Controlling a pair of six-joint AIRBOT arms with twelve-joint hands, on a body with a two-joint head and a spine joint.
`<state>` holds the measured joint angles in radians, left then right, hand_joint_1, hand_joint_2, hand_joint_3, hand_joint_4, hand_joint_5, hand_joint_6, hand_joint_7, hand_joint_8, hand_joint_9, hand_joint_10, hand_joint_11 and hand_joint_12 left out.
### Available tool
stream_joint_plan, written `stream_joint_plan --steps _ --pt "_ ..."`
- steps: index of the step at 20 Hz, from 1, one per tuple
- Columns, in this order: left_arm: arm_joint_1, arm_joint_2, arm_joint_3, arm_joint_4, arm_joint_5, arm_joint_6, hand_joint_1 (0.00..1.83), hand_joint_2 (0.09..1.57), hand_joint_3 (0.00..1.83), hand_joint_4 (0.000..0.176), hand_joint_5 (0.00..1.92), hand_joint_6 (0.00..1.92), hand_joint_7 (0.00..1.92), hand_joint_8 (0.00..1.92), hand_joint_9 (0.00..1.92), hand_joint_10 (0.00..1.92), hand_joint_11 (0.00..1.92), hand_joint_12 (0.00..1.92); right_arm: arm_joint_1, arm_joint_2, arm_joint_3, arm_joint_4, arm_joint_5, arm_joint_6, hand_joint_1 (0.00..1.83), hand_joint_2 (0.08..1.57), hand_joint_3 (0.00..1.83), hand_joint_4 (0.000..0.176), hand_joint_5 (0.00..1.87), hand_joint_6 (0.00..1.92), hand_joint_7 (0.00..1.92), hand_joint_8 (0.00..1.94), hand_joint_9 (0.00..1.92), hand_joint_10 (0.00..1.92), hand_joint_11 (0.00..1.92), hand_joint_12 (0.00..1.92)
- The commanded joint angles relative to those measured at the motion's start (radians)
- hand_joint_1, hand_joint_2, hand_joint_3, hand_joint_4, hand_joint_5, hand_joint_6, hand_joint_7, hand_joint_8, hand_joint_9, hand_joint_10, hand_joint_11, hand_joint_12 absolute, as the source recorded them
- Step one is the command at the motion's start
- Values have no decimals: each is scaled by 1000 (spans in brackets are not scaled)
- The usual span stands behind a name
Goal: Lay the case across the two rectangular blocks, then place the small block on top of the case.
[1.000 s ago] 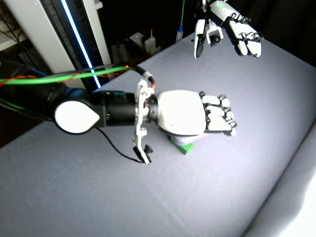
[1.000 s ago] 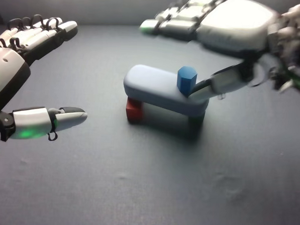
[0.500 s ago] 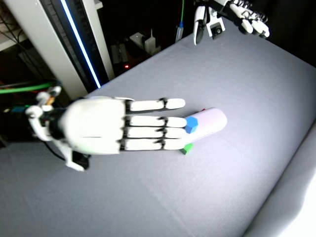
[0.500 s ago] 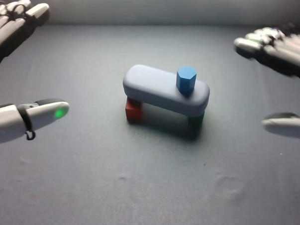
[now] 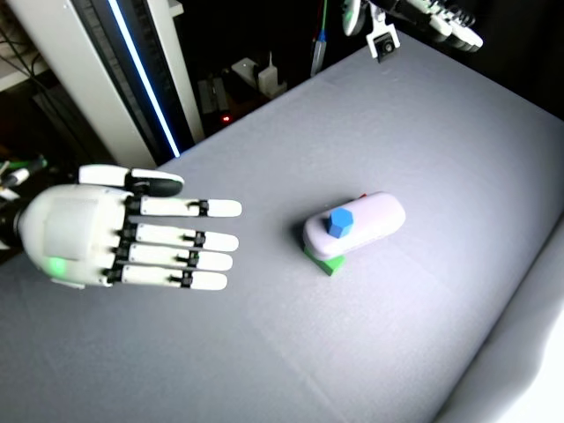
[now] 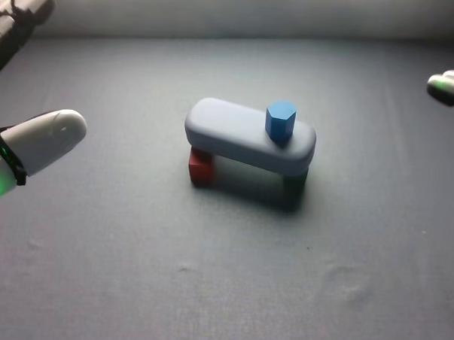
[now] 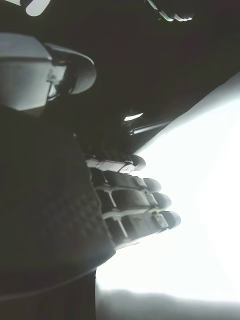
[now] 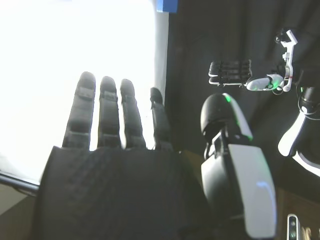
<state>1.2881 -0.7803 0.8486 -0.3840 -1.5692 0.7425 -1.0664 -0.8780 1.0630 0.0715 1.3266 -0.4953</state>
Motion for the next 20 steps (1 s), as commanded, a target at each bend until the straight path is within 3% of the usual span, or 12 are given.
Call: stream_joint_plan --steps 1,2,5,6,9,10,12,15,16,17,18,20 --pt "-7 5 -2 7 -145 -6 0 1051 17 94 0 0 0 0 0 0 0 0 -6 6 -6 18 151 4 286 1348 0 79 163 8 174 14 195 23 118 79" --pt "-7 5 -3 8 -147 -6 0 1054 18 99 0 0 0 0 0 0 0 0 -13 6 -11 20 164 4 288 1327 0 90 176 4 201 7 216 12 133 94" --pt "0 5 -6 10 -150 -6 0 1064 21 114 0 0 0 0 0 0 0 0 -27 7 -17 32 195 4 301 1310 0 58 183 3 207 3 214 4 130 101" --pt "1 5 -6 10 -156 -6 0 1097 35 122 0 0 0 0 0 0 0 0 -27 7 -17 33 199 4 319 1325 0 65 197 0 263 4 286 5 123 274" --pt "1 5 -11 18 -161 -4 0 1108 31 96 0 0 0 0 0 0 56 28 -32 6 -25 33 218 4 328 1322 0 70 183 2 297 0 316 1 7 619" --pt "1 5 -16 22 -161 3 0 1086 19 115 0 0 0 0 0 0 80 43 -37 4 -30 33 232 4 378 1331 2 78 186 2 299 0 322 1 1 692" --pt "-1 5 -20 24 -161 7 0 1105 0 141 0 0 0 0 18 6 2 475 -48 1 -40 34 269 4 421 1327 0 72 195 2 302 1 340 5 0 791" --pt "-5 5 -20 24 -161 9 0 1204 40 150 0 0 0 0 0 0 0 482 -48 1 -46 34 313 4 420 1306 0 69 183 2 335 2 404 3 85 722" --pt "-13 5 -20 25 -161 15 18 1271 29 143 0 0 0 0 0 0 0 436 -48 -3 -47 33 330 4 424 1329 0 45 178 1 366 0 457 4 186 634" --pt "-18 3 -20 26 -161 17 63 1307 17 101 0 0 1 0 0 0 0 330 -48 -6 -47 31 342 4 437 1335 0 34 193 0 405 0 517 4 257 572" --pt "-26 2 -18 29 -161 16 35 1323 5 74 0 0 29 2 30 6 0 338 -48 -9 -47 28 352 4 449 1358 6 35 139 0 356 0 509 0 242 518" --pt "-35 1 -16 33 -161 15 46 1324 2 65 0 0 15 2 16 7 0 267 -48 -9 -47 27 372 4 479 1369 5 46 116 0 343 0 508 1 220 494"
